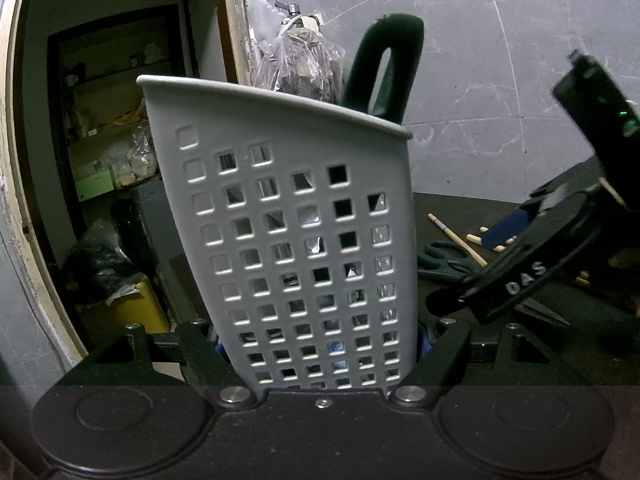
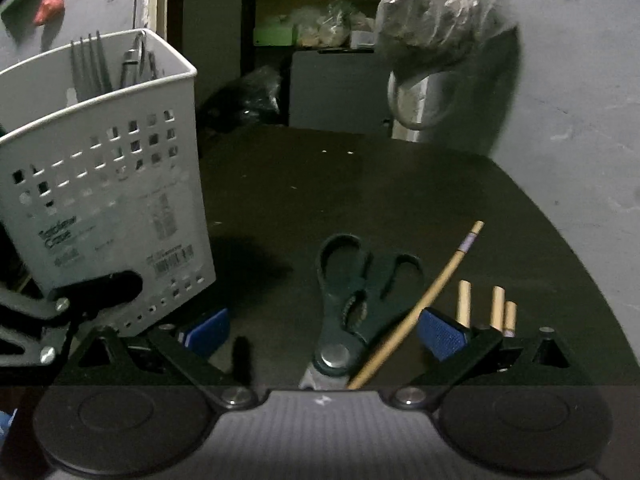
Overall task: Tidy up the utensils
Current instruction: 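Move the right tool back down to the second pair of scissors, then close the right tool on the second scissors' handles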
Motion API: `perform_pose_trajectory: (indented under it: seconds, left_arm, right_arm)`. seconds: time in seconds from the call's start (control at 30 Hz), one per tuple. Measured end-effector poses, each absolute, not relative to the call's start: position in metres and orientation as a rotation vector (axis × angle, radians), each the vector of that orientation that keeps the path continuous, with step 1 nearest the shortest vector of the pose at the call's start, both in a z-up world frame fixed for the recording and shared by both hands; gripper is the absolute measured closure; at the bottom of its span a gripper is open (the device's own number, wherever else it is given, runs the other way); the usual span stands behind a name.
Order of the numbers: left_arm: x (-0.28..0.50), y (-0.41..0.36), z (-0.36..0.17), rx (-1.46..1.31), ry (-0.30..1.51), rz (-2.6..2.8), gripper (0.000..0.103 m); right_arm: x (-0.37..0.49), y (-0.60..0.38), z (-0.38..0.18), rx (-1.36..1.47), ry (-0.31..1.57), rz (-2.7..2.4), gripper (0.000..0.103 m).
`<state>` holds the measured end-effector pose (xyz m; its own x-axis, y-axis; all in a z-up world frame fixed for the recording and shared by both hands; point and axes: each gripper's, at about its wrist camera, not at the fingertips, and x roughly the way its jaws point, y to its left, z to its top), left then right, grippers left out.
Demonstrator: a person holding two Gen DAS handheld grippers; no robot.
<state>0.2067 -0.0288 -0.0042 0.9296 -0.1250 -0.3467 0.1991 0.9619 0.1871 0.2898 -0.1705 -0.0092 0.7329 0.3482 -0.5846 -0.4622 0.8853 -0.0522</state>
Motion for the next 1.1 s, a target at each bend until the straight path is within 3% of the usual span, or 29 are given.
perform_pose_trajectory:
  seconds: [0.17, 0.5, 0.67, 0.73, 0.83, 1.1]
  left_arm:
    - [0.207, -0.029, -0.004, 0.222, 0.34, -0.165, 0.024]
    - [0.206, -0.029, -0.005, 0.219, 0.339, -0.163, 0.024]
    - [0.206, -0.029, -0.005, 0.216, 0.339, -0.163, 0.024]
    - [0.206, -0.029, -0.005, 0.217, 0.339, -0.163, 0.024]
    - [0.206, -0.029, -0.005, 0.216, 0.339, -0.163, 0.024]
    - [0.206, -0.029, -0.005, 0.215, 0.339, -0.164, 0.024]
  right_arm:
    - [0.307, -0.166, -0.012, -0.219, 0.601, 0.441, 0.004]
    - [0.318, -0.173, -0.014, -0.217, 0.614, 0.414, 0.027]
    - [0.311, -0.177, -0.014, -0.212, 0.62, 0.393, 0.031]
    - [0.305, -0.179, -0.013, -0.216, 0.613, 0.388, 0.045]
    - [0.297, -0.181, -0.012, -0.22, 0.61, 0.393, 0.053]
    - [0.264, -0.19, -0.011, -0.199, 0.646, 0.464, 0.062]
